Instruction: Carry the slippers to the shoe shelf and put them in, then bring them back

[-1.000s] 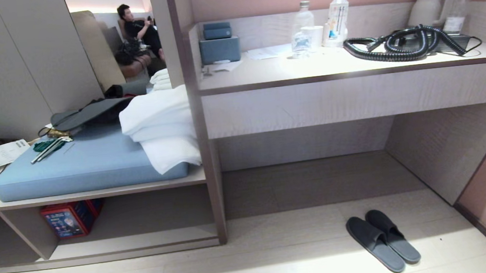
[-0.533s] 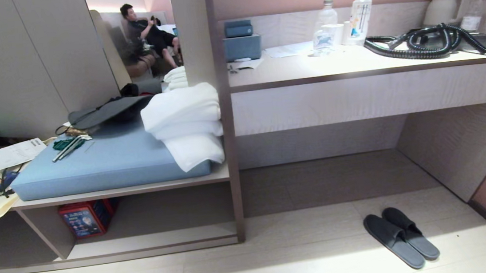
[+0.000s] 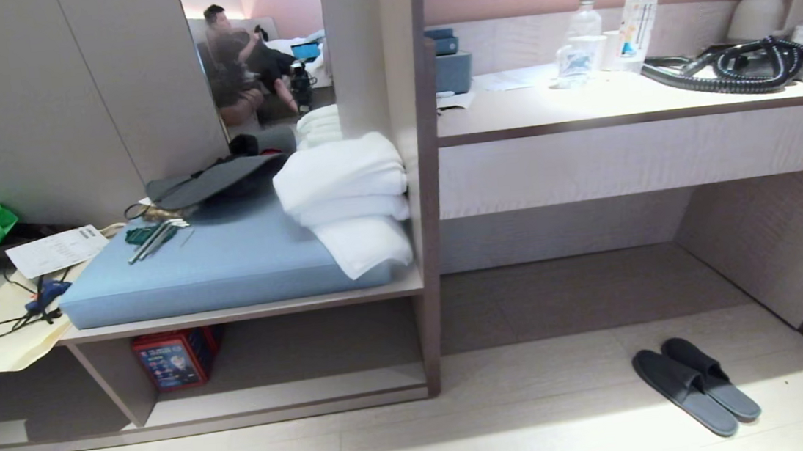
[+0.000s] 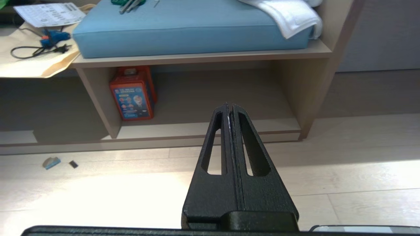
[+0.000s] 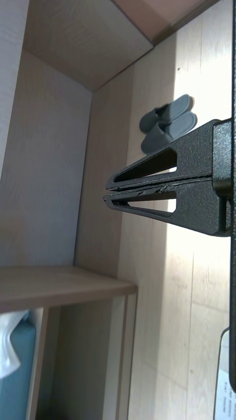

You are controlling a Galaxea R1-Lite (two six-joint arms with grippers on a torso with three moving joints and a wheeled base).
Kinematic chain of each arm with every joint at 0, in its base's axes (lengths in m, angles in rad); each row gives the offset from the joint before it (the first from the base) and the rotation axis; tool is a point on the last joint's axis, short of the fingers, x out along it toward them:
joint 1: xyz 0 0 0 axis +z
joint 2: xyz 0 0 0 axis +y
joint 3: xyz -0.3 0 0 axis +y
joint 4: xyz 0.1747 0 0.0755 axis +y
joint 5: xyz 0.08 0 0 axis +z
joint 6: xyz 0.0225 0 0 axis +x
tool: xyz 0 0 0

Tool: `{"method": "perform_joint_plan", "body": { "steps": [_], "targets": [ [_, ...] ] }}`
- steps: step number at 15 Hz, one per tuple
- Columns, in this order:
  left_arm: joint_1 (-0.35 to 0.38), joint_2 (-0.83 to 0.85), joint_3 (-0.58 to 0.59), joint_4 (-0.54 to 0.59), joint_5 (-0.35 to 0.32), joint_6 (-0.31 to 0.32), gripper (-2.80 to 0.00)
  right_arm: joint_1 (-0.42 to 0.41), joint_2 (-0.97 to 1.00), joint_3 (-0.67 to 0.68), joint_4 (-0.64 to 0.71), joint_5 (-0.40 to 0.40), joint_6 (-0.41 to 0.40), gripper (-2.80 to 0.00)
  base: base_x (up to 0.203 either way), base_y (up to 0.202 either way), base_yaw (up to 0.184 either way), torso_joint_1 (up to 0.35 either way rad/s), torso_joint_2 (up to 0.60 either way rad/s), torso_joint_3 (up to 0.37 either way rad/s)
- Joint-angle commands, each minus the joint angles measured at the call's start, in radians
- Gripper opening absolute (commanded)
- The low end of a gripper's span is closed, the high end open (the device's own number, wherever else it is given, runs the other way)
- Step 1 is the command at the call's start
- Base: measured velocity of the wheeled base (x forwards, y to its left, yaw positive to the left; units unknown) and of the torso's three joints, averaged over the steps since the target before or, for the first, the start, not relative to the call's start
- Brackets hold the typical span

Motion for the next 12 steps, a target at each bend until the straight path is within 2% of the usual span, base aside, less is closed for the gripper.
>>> {"method": "perform_joint_plan", "body": {
  "steps": [1, 12],
  "targets": [
    [0.000, 0.001, 0.000, 0.000, 0.000, -0.001, -2.80, 0.000, 0.001, 0.000, -0.001, 0.000, -0.001, -2.80, 0.000, 0.195, -0.002, 0.002, 0.00, 0.003],
    [0.000, 0.001, 0.000, 0.000, 0.000, 0.000, -2.80, -0.001, 0.001, 0.000, -0.001, 0.001, -0.001, -2.80, 0.000, 0.196, -0.001, 0.002, 0.00, 0.004]
  ]
}}
